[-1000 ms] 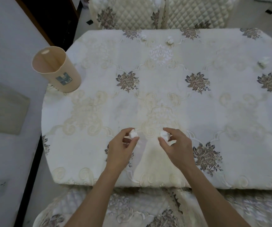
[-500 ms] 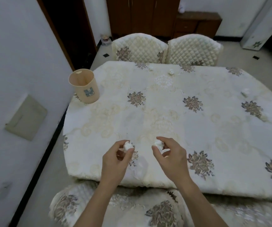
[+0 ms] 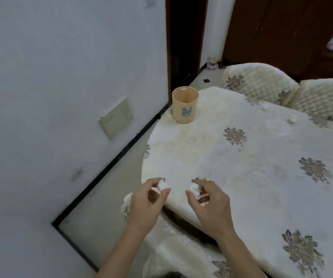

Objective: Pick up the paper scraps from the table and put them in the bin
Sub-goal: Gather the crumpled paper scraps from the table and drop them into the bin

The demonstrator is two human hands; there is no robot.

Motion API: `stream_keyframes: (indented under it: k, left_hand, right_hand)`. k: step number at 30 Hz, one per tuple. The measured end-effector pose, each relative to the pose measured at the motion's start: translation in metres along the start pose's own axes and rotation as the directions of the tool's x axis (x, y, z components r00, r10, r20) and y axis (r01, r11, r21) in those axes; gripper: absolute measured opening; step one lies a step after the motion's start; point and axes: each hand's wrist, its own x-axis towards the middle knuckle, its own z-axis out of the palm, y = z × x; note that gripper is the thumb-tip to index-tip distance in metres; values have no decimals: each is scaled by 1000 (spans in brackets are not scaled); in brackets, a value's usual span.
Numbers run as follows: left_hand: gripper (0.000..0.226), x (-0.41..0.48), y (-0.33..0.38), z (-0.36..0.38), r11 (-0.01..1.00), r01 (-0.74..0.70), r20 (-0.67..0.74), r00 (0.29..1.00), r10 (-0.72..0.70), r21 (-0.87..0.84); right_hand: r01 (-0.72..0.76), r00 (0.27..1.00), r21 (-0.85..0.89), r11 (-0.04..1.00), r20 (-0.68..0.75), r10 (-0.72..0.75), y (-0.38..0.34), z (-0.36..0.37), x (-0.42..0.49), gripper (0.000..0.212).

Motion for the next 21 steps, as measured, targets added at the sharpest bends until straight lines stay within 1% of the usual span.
stream_keyframes:
  k: [3,7,9,12,16,18,21]
  left_hand:
    - [24,-8,-3,-21,999,37,-62,997,-36,13]
    - [16,-18,-5,-50,998,51,-144,988,-47,24]
    - [17,-22,-9,-66,997,63,-189,981,-52,50]
    - [18,-27,-23,-89,991,117,-253,962,-98,63]
    - [12,-18,-40,-117,990,130,-302,947,-106,58]
    - [13,-6,-48,-127,986,148,-315,942,-118,72]
    - [16,14,-63,-145,983,162,-295,946,-132,81]
  right_hand:
    - [50,997,27,998,53,-51,-14,19,4,28]
    - [98,982,73,993,157,-108,-31,47,5,27]
    - [116,971,102,988,198,-134,-41,61,7,26]
    - [161,952,117,980,244,-185,-55,86,11,24]
    - [177,934,165,970,283,-218,-68,123,15,22]
    - [208,923,166,964,291,-250,-74,141,19,21]
    - [223,920,140,965,298,-256,-81,167,30,20]
